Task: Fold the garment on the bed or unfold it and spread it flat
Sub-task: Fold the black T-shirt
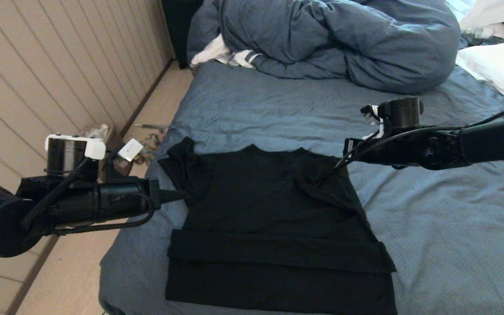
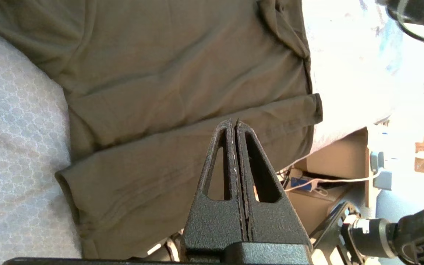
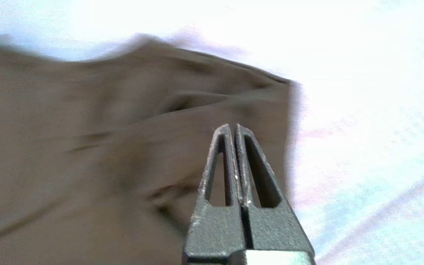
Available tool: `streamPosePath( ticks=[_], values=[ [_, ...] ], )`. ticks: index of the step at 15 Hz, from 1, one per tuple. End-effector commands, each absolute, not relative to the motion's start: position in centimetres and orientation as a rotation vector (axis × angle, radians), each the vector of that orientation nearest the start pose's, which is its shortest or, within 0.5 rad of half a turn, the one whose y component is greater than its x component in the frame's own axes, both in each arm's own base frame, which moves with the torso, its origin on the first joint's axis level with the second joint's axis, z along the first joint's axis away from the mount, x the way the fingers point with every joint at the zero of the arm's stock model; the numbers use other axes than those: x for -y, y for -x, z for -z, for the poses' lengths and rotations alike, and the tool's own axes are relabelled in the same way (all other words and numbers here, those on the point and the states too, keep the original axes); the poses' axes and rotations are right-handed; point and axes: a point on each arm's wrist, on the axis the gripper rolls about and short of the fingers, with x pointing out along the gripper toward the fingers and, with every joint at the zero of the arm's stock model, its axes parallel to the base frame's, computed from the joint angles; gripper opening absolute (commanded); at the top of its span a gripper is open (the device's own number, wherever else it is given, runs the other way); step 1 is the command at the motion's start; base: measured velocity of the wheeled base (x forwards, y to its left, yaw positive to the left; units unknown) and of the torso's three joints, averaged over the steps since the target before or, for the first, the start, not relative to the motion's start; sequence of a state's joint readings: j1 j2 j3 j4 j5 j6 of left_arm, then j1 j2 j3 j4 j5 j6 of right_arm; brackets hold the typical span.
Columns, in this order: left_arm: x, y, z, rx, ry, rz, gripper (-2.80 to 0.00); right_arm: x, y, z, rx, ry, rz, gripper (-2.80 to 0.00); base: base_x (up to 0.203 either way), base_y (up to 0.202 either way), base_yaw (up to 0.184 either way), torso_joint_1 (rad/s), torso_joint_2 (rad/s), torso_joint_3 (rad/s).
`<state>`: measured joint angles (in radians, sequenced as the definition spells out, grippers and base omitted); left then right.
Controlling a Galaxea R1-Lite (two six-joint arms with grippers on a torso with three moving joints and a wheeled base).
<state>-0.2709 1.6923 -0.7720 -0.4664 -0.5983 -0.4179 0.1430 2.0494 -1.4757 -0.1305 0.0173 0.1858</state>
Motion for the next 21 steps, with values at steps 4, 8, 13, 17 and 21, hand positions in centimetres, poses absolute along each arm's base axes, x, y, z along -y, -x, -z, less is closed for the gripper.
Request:
streamPosePath(
  ticks=[4,8,13,17,21],
  values=[
    [9.1,-27.4,-15.8,-0.646,0.464,0.754,-2.8,-7.8,-44.6,-15.7,-0.535,-0.129,-0.083,-2.8,0.0,0.0,0.0,0.0,0.0,0.0],
    [9.4,-27.1,-15.8,-0.641,0.46,0.768,-2.8,-11.3,-45.2,-15.1,-0.553,-0.105,-0.141,-2.8,0.0,0.0,0.0,0.0,0.0,0.0],
    [9.5,-27.0,-15.7,-0.648,0.459,0.771,-2.8,-16.7,-44.9,-14.6,-0.536,-0.069,-0.219,-2.8,0.0,0.0,0.0,0.0,0.0,0.0],
    [9.6,-26.9,-15.7,-0.648,0.458,0.776,-2.8,-20.7,-43.6,-15.9,-0.498,-0.056,-0.309,-2.8,0.0,0.0,0.0,0.0,0.0,0.0],
    [9.9,-26.8,-15.5,-0.658,0.455,0.784,-2.8,-22.0,-43.1,-18.3,-0.437,-0.055,-0.303,-2.8,0.0,0.0,0.0,0.0,0.0,0.0]
  ],
)
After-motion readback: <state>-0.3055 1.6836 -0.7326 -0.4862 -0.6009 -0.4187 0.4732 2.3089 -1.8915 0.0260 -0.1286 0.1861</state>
